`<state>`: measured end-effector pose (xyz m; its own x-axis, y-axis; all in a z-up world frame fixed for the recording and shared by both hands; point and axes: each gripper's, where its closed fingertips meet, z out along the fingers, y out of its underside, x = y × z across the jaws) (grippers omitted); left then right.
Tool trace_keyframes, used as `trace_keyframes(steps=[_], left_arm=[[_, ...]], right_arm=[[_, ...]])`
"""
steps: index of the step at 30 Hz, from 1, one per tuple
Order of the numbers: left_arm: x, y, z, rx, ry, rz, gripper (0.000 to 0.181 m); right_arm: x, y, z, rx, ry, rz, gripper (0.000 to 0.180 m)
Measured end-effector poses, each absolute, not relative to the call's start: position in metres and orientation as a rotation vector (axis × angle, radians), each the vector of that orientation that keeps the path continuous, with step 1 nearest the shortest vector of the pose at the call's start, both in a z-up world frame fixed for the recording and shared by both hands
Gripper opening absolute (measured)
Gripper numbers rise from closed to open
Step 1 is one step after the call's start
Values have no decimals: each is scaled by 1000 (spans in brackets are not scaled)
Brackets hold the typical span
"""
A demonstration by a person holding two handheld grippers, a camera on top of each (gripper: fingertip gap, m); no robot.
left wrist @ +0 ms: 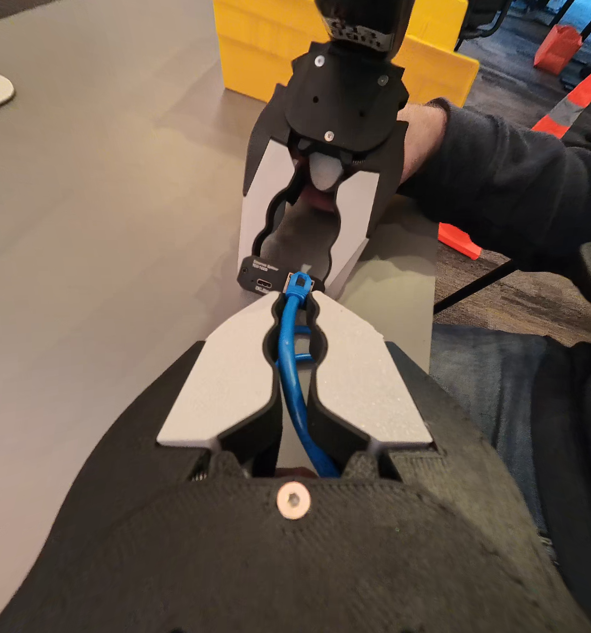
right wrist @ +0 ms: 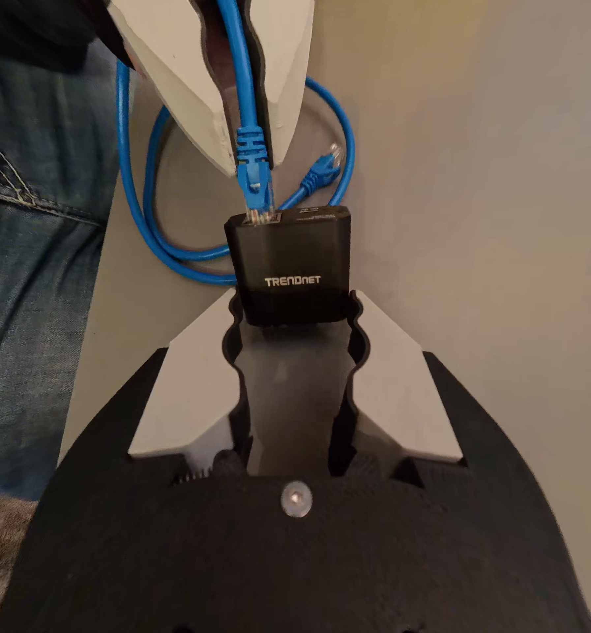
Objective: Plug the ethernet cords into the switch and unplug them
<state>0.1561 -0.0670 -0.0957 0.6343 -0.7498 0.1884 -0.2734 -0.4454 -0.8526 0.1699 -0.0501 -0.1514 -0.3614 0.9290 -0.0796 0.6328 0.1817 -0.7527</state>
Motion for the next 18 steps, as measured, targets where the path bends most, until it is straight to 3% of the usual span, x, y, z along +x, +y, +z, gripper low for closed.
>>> trace_keyframes(steps=[18], left_arm=[[158,-66,-104,-2043,801,-697,12]], right_arm=[[147,-62,-157,-1384,-2141,963,63]])
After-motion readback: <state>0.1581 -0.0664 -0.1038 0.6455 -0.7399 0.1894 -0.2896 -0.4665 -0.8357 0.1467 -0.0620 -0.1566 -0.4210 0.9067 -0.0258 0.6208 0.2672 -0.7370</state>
